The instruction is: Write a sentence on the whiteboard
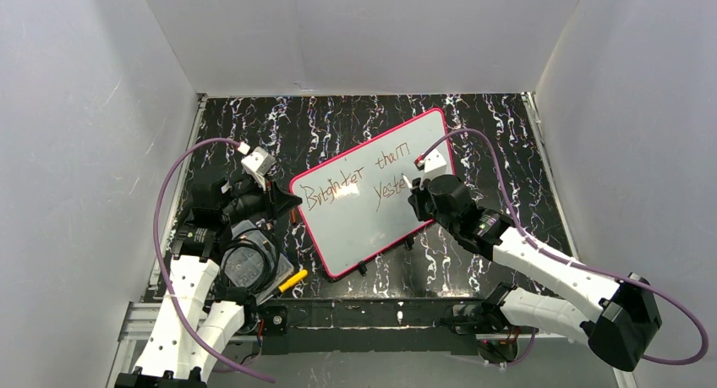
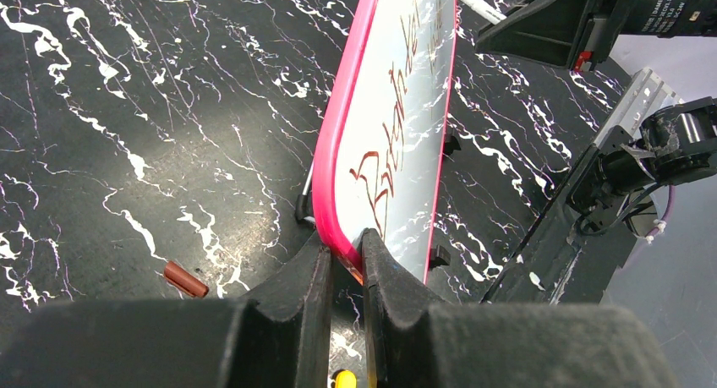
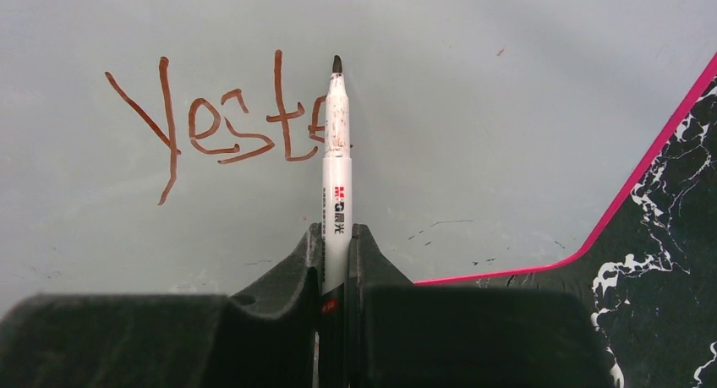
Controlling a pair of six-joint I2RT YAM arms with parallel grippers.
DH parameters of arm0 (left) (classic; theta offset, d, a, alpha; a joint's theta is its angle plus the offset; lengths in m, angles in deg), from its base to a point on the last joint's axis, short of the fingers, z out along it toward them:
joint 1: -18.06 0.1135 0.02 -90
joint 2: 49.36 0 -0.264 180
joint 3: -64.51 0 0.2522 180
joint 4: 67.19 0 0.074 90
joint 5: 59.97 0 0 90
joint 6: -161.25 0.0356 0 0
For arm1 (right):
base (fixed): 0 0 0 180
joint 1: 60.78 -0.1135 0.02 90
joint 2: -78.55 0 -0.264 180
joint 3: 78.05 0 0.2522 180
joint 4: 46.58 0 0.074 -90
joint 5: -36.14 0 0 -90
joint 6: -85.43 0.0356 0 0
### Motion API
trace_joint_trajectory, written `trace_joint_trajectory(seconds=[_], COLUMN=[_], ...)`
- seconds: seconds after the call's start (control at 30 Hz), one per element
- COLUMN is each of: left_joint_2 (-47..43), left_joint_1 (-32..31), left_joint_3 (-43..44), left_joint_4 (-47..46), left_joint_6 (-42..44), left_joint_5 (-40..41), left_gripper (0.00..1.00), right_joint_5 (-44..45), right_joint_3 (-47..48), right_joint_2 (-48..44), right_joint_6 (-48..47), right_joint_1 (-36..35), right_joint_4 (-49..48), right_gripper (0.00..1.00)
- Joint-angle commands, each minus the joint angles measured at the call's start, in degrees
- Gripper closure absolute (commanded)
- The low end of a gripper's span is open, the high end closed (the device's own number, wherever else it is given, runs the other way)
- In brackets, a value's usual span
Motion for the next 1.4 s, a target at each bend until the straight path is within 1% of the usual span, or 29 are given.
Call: trace_joint_trajectory(seconds=[0.0, 0.23, 0.4, 0.97, 1.1, 1.37], left_joint_2=[-0.10, -0.23, -0.32, -0.67, -0.67, -0.60], left_joint_1=[-0.27, -0.27, -0.26, -0.27, -0.29, -0.26], left_joint_3=[-1.03, -1.12, -1.12, -1.16, -1.21, -1.20], left_joint_4=[0.27, 0.27, 0.18, 0.06, 0.10, 0.09], left_joint_6=[4.47, 4.43, 4.36, 4.29, 4.31, 4.31], left_joint_5=[0.28, 0.30, 0.27, 0.01, 0.05, 0.20], left_gripper=[1.00, 1.00, 1.00, 1.00, 1.00, 1.00], right_joint_5=[1.12, 2.81, 3.74, -0.45, 0.48, 2.52], right_joint_3=[0.86, 1.60, 1.07, -3.16, -2.38, -0.40], right_joint_2=[0.76, 2.46, 1.63, -0.38, -0.36, -0.17], right_joint_6=[0.75, 1.32, 2.26, 5.74, 5.21, 3.02], right_joint_1=[-0.08, 0.01, 0.27, 0.27, 0.32, 0.28], right_joint_4=[-1.30, 0.09, 1.10, 4.52, 3.73, -0.79], right_gripper=[0.99, 0.99, 0.99, 0.99, 0.99, 0.99])
